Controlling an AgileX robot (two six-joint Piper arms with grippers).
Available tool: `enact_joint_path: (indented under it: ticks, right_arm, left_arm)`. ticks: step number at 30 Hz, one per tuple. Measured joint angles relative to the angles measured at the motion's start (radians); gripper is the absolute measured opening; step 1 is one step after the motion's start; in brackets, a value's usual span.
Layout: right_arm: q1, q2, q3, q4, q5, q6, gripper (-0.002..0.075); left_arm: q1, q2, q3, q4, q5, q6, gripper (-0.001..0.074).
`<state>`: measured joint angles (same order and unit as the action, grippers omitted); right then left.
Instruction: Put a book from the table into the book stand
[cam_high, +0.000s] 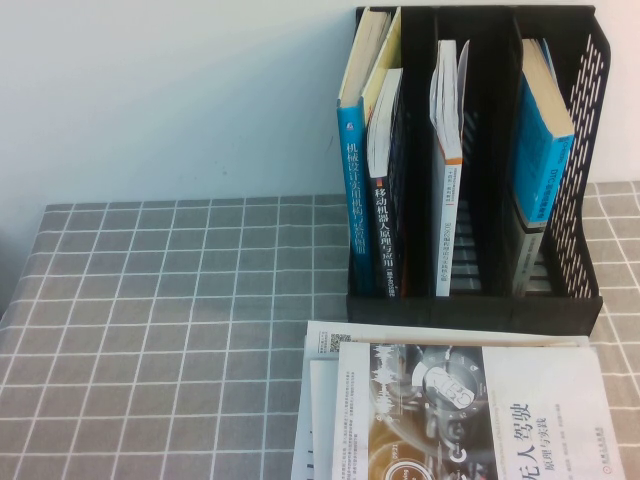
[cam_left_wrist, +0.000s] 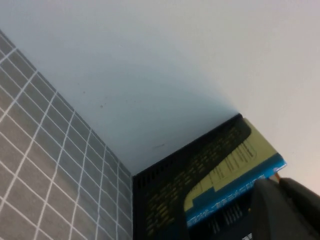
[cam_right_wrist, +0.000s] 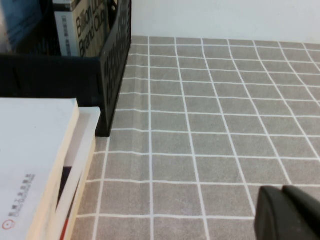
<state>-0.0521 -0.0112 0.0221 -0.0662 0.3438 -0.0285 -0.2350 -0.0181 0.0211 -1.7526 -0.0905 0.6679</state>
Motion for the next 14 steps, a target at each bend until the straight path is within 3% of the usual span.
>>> enact_joint_path:
  ticks: [14]
  right_arm:
    - [0.0, 0.0, 0.0, 0.0, 0.0, 0.0, -0.0005]
  left_arm:
    - [0.0, 0.0, 0.0, 0.001, -0.064, -0.504, -0.0004]
